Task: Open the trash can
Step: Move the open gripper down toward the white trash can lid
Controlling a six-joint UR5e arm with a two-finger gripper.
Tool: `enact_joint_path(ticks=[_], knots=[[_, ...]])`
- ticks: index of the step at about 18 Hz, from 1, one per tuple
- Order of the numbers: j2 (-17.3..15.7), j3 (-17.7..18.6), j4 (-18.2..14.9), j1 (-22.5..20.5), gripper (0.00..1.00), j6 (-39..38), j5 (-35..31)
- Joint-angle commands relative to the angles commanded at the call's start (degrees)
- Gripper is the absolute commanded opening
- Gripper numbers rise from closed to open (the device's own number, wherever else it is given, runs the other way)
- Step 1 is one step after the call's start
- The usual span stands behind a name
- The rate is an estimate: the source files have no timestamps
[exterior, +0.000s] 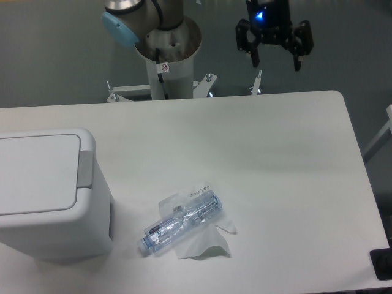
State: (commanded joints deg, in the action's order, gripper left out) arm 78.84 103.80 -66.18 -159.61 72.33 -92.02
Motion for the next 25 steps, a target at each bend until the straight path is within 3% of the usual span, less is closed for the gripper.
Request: enact_joint_path(ticks=[10,19,25], knots=[[0.0,0.3,0.2,0.4,1.0,-1.0,0.3],[-0.6,-1.2,0.4,4.7,1.0,-23.9,16.0],[2.7,-3.1,6.5,11.9,1.0,-41.6,25.0]])
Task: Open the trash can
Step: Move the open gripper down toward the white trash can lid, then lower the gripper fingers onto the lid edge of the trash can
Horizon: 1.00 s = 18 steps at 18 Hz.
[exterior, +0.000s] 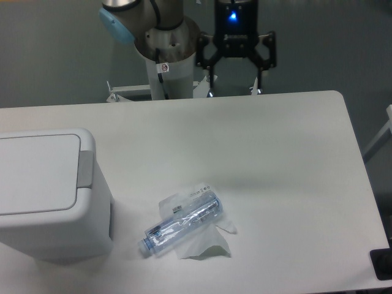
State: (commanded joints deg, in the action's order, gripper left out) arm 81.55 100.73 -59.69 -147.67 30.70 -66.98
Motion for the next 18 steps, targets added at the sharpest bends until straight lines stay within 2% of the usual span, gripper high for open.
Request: enact_joint_path(ticks=[4,7,18], knots=[[5.8,-3.2,4.8,6.7,1.0,-11.8,0.3],[9.8,-6.4,5.5,9.9,1.0,-16.8,0.2],[13.7,-7.3,7.8,15.1,1.0,-24.9,0.4]])
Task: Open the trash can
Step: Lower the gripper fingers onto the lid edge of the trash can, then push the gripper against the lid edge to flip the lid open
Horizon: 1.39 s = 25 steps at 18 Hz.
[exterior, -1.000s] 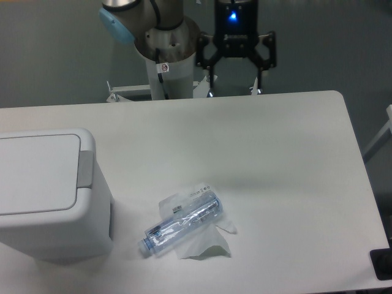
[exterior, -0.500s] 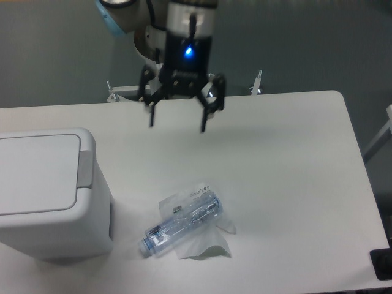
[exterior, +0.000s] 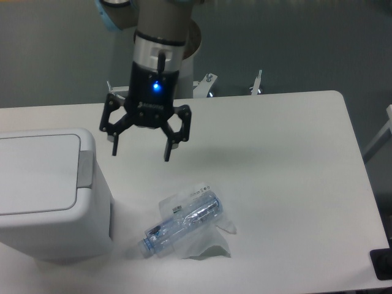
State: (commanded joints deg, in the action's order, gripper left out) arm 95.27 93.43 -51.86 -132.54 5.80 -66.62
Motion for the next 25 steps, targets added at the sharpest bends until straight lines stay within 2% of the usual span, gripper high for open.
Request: enact_joint_path(ticks=[16,25], knots=[[2.2,-0.1,0.5,2.1,1.0,-1.0,0.0],[2.4,0.0,0.9,2.5,1.0,-1.0,-0.1]])
